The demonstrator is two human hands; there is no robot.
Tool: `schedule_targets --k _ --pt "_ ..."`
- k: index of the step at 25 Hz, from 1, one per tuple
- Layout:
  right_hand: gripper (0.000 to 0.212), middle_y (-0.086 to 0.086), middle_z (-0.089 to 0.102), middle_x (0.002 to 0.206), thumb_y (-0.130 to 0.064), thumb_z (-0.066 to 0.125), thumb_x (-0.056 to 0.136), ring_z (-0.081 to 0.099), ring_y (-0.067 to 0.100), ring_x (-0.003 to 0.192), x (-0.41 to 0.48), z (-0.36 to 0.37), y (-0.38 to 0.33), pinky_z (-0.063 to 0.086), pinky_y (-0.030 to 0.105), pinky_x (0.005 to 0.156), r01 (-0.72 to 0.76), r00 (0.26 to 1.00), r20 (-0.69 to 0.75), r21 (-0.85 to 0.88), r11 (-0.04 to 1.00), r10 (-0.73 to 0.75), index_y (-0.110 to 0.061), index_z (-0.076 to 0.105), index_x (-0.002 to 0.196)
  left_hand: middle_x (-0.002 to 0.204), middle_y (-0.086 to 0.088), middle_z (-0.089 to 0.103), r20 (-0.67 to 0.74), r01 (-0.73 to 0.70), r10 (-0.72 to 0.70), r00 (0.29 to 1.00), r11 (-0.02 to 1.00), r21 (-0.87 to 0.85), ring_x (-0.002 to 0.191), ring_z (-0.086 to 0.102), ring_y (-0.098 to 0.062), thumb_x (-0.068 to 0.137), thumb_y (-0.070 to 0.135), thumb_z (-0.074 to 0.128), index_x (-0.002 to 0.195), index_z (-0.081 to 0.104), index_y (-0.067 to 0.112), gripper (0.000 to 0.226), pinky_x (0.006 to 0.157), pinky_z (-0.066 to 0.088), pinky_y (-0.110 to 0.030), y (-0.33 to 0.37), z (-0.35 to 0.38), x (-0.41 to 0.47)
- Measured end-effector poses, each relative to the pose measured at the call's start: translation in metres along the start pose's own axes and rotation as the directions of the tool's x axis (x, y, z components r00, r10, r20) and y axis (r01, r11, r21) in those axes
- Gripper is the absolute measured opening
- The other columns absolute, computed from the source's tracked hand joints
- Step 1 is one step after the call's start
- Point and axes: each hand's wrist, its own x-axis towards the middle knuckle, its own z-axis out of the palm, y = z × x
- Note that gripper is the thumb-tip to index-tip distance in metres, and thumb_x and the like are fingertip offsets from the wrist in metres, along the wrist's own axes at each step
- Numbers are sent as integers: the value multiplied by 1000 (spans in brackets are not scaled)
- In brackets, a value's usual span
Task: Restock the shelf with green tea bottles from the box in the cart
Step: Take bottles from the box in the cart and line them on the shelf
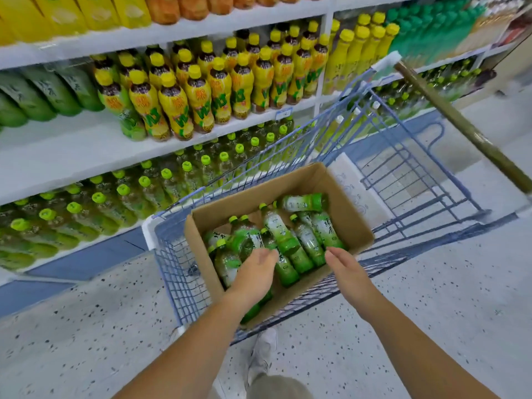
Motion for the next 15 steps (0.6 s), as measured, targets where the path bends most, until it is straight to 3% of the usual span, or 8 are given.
schedule_targets --k 7,10,11,12,14,15 --pt "49 -14 51 137 -49 48 99 46 3 120 119 7 18 32 25 101 60 998 18 -108 992 -59 -29 46 143 146 5 48 -16 69 -68 998 996 55 114 50 -8 100 58 36 150 39 22 62 90 34 -23 -25 34 139" --pt "55 -11 48 145 -47 51 98 43 6 132 167 3 20 31 27 108 104 995 20 -254 962 -103 -25 41 148 118 2 60 -67 109 -105 992 992 62 72 52 0 106 43 35 148 36 13 52 51 38 -8 -38 52 185" --pt "56 -11 49 142 -47 52 98 43 7 132 183 -1 19 32 27 108 127 992 23 -329 936 -126 -25 40 148 105 5 59 -92 114 -108 990 992 56 66 48 -1 107 39 35 148 34 11 50 45 38 -7 -43 56 199" --pt "54 -11 51 137 -46 53 97 46 8 129 200 -5 15 35 28 106 162 986 34 -413 896 -163 -25 42 146 100 7 57 -143 112 -104 984 992 49 67 49 -5 107 36 35 147 34 8 49 50 42 -10 -45 57 214" --pt "43 -5 57 126 -39 55 96 53 14 120 234 -9 7 40 33 101 270 956 76 -597 755 -283 -22 50 135 103 -6 63 -265 140 -130 955 990 21 76 60 -20 106 38 35 141 37 5 48 59 47 -30 -47 56 242" --pt "40 0 59 123 -35 57 95 54 20 118 253 -8 2 41 36 100 320 928 93 -693 646 -360 -19 54 131 106 -12 65 -300 170 -159 940 985 10 81 63 -26 106 40 35 141 36 4 51 59 43 -32 -48 56 255"
